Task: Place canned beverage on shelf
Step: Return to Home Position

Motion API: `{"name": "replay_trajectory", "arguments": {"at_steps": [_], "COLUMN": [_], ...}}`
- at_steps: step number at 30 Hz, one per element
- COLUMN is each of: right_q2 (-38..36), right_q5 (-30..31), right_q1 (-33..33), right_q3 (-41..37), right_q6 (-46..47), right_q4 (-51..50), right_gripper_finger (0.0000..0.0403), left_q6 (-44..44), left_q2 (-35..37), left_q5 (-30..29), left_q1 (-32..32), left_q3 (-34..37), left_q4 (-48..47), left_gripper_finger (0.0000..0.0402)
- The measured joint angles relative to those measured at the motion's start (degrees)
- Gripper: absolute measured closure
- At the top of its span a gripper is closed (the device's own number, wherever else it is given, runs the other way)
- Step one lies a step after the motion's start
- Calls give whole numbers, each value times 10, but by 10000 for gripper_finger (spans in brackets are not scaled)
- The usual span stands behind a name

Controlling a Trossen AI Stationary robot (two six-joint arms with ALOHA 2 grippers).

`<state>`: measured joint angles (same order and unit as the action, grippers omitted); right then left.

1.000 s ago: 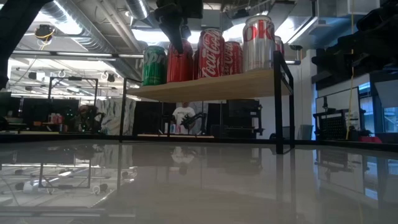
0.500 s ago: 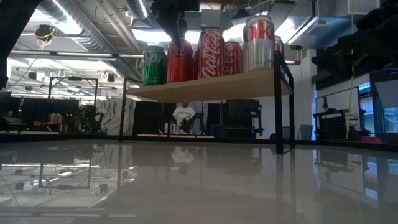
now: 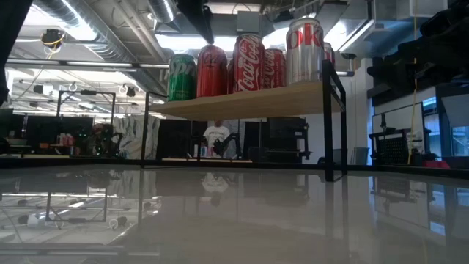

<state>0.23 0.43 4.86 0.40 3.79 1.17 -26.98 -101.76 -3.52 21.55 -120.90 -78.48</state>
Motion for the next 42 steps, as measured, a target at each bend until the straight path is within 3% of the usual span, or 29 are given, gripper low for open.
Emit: {"name": "replay_trajectory", "arguments": {"at_steps": [12, 21, 24, 30, 42], "right_q2": [0, 0, 0, 0, 0], "right_q5": [0, 0, 0, 0, 0], "right_q1": [0, 0, 0, 0, 0], "right_q3": [0, 0, 0, 0, 0], "right_q6": [0, 0, 0, 0, 0], "right_q4": [0, 0, 0, 0, 0], "right_gripper_finger": [54, 54, 54, 54, 54], "left_q6": [53, 74, 80, 76, 135], "left_q2": [73, 105, 113, 184, 443], "left_q5": [115, 121, 132, 172, 179], "left_q1": [10, 2, 1, 12, 44], "left_q3": [0, 1, 23, 171, 600], "left_q4": [6, 21, 66, 225, 581], "left_gripper_finger": [37, 37, 37, 37, 37]}}
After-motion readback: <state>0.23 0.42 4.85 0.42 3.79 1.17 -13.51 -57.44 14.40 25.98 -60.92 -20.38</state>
